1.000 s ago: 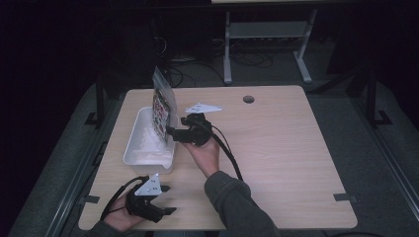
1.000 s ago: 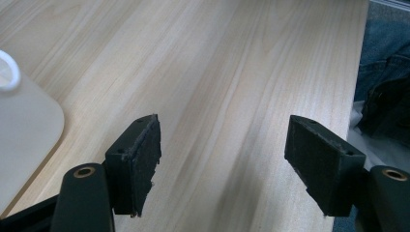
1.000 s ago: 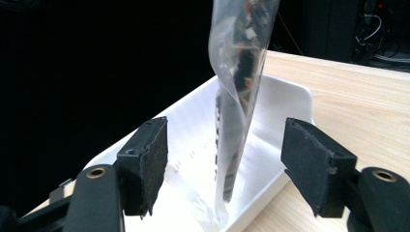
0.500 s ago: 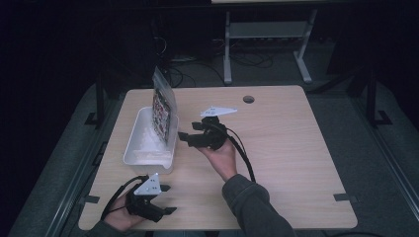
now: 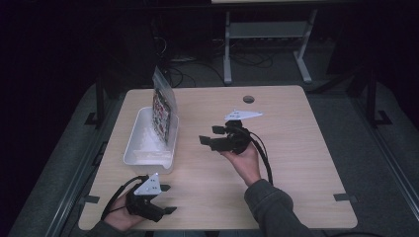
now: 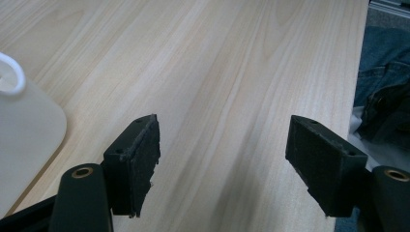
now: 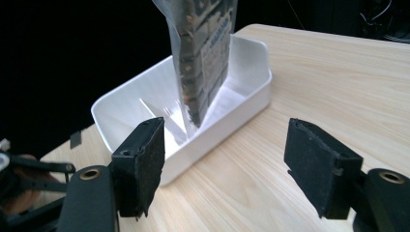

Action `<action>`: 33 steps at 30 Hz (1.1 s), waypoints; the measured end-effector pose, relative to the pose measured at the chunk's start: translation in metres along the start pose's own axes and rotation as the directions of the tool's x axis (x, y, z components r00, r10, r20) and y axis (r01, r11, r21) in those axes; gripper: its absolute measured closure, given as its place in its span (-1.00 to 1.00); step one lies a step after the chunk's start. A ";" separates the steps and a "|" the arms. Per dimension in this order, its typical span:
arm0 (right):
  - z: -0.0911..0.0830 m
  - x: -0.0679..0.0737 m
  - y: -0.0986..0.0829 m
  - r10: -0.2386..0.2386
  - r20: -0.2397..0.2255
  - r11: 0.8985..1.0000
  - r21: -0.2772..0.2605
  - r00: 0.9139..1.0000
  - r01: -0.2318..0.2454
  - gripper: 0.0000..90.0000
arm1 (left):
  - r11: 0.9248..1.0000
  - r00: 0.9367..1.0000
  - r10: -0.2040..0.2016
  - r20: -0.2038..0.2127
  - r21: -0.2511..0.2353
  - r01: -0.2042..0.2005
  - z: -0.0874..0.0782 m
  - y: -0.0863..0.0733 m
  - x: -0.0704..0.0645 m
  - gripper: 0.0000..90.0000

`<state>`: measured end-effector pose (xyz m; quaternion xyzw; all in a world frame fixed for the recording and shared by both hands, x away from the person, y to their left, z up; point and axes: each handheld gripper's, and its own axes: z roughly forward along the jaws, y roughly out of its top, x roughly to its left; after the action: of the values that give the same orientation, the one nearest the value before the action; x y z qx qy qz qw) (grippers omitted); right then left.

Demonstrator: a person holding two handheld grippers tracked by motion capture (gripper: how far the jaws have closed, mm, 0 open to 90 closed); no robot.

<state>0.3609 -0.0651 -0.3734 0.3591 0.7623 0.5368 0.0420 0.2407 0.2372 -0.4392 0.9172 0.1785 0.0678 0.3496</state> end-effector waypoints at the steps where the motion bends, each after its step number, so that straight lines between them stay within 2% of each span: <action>1: -0.003 -0.002 -0.001 0.004 0.001 1.000 0.003 1.000 -0.004 -0.34 | 1.000 1.000 0.001 0.000 -0.001 -0.001 0.000 0.000 0.000 -0.39; 8: -0.025 -0.012 -0.013 0.012 0.006 1.000 0.013 1.000 -0.012 -0.36 | 1.000 1.000 0.001 0.001 -0.008 -0.001 0.000 0.000 0.000 -0.39; 10: -0.031 -0.014 -0.017 0.033 -0.008 0.999 0.005 0.999 -0.033 -0.36 | 1.000 1.000 -0.001 0.000 -0.010 0.001 0.000 0.000 0.000 -0.39; 18: -0.054 -0.019 -0.039 0.043 -0.008 0.999 0.016 0.999 -0.042 -0.38 | 1.000 1.000 0.003 0.004 -0.010 -0.003 -0.001 0.001 0.000 -0.40; 29: -0.078 -0.025 -0.080 0.078 0.003 0.996 0.051 0.997 -0.078 -0.40 | 1.000 1.000 0.000 0.003 -0.026 0.001 -0.002 0.001 -0.002 -0.40; 33: -0.084 -0.024 -0.099 0.069 0.014 0.996 0.061 0.998 -0.070 -0.42 | 1.000 1.000 0.008 0.006 -0.024 -0.008 -0.002 0.001 -0.003 -0.40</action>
<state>0.2908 -0.1620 -0.4296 0.3897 0.7652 0.5122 0.0166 0.2380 0.2362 -0.4372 0.9139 0.1729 0.0685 0.3607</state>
